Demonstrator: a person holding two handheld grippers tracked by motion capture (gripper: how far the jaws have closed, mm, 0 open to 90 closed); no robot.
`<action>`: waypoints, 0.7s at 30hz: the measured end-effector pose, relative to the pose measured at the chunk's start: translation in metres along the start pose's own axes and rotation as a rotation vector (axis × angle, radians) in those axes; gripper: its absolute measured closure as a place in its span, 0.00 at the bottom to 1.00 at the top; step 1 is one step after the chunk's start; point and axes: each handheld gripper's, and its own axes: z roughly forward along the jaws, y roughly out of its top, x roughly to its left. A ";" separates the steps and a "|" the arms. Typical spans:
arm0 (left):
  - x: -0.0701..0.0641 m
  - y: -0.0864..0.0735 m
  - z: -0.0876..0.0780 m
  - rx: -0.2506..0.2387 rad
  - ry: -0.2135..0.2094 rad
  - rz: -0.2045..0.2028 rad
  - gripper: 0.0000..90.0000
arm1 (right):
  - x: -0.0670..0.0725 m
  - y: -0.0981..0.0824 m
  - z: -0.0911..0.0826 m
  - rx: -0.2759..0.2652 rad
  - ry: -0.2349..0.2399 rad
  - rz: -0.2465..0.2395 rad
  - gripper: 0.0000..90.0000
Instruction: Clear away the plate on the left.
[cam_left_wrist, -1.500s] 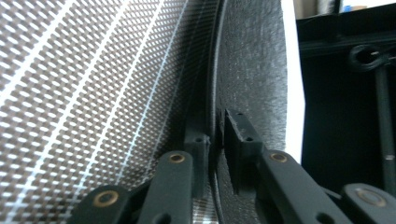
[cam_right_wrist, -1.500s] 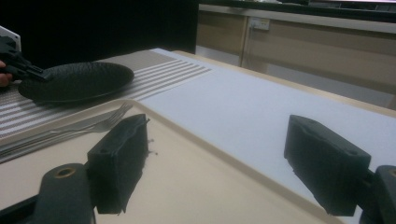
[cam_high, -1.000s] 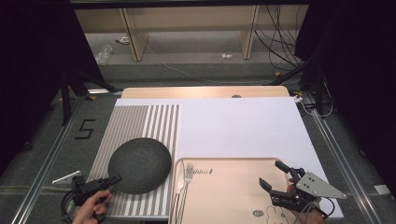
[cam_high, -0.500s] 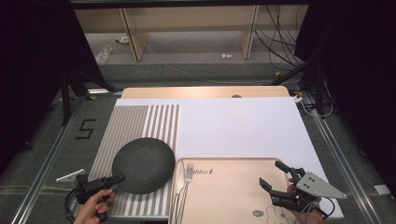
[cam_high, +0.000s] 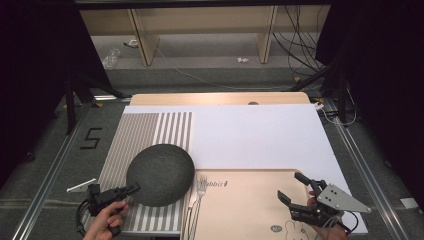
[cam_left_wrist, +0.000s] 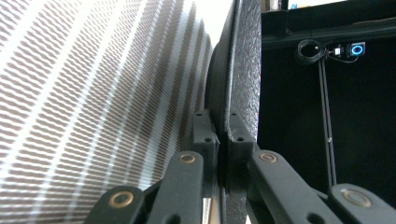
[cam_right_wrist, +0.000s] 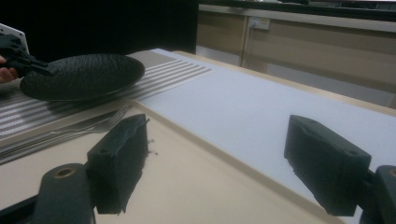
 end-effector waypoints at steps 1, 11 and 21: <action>-0.001 -0.001 0.001 0.003 -0.004 -0.001 0.95 | 0.000 0.000 0.000 0.000 0.000 0.000 0.25; -0.012 -0.011 0.017 0.055 -0.036 0.023 0.95 | 0.000 0.000 0.000 -0.003 -0.001 0.001 0.25; -0.023 -0.023 0.030 0.103 -0.061 0.048 0.95 | 0.000 0.000 -0.001 -0.003 0.000 0.000 0.25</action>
